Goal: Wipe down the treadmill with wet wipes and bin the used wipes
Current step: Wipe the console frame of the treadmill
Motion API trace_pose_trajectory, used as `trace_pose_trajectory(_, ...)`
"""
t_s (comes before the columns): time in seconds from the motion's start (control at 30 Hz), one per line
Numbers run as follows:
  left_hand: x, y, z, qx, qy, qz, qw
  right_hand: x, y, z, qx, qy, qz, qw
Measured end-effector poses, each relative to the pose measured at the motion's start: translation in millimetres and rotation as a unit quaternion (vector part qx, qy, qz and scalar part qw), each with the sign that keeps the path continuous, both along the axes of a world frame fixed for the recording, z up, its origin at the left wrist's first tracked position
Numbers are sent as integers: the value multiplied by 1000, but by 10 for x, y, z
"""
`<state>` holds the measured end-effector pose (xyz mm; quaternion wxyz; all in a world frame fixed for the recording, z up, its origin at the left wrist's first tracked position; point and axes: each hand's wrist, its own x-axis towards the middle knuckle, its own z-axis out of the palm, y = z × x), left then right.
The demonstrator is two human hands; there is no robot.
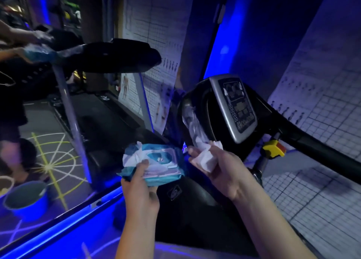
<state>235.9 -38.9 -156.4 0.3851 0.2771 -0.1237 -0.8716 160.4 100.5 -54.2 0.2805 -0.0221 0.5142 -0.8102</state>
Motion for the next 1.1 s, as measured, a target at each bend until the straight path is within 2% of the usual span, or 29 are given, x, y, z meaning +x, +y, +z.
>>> trace_pose_trajectory(0.17,-343,-669,-3,-21,-8,-42,999,-368,-623,152,21,49,-28,998)
trace_pose_trajectory(0.33,-591,-1029,-41,-24,-6,-67,997,-802,-609,129,41,78,-109,990)
trace_pose_trajectory(0.4,-650,-1075,-79,-21,-6,-84,996,-922,-587,157,112,153,-167,968)
trace_pose_trajectory(0.47,-689,-1104,-108,-22,-9,-100,995,-1013,-652,224,181,259,-211,925)
trace_pose_trajectory(0.53,-695,-1134,-115,-28,-12,-111,993,-1138,-787,302,241,368,-246,864)
trace_pose_trajectory(0.57,-695,-1152,-112,-33,-14,-115,993,-1239,-858,322,293,433,-258,812)
trace_pose_trajectory(0.6,-697,-1170,-107,-39,-15,-120,992,-1356,-925,329,358,502,-262,742)
trace_pose_trajectory(0.67,-704,-1217,-106,-51,-18,-133,990,-1588,-1049,329,487,602,-272,572)
trace_pose_trajectory(0.7,-704,-1239,-106,-54,-18,-141,988,-1705,-1087,313,524,622,-273,514)
trace_pose_trajectory(0.73,-708,-1256,-112,-56,-19,-148,987,-1794,-1121,314,539,628,-249,503)
trace_pose_trajectory(0.83,-726,-1301,-134,-61,-21,-156,986,-1883,-1160,324,539,605,-126,573)
trace_pose_trajectory(0.93,-758,-1319,-166,-58,-21,-161,985,-1808,-1090,272,521,597,-134,595)
trace_pose_trajectory(1.1,-823,-1375,-229,-58,-35,-174,982,-1547,-880,176,528,612,-67,586)
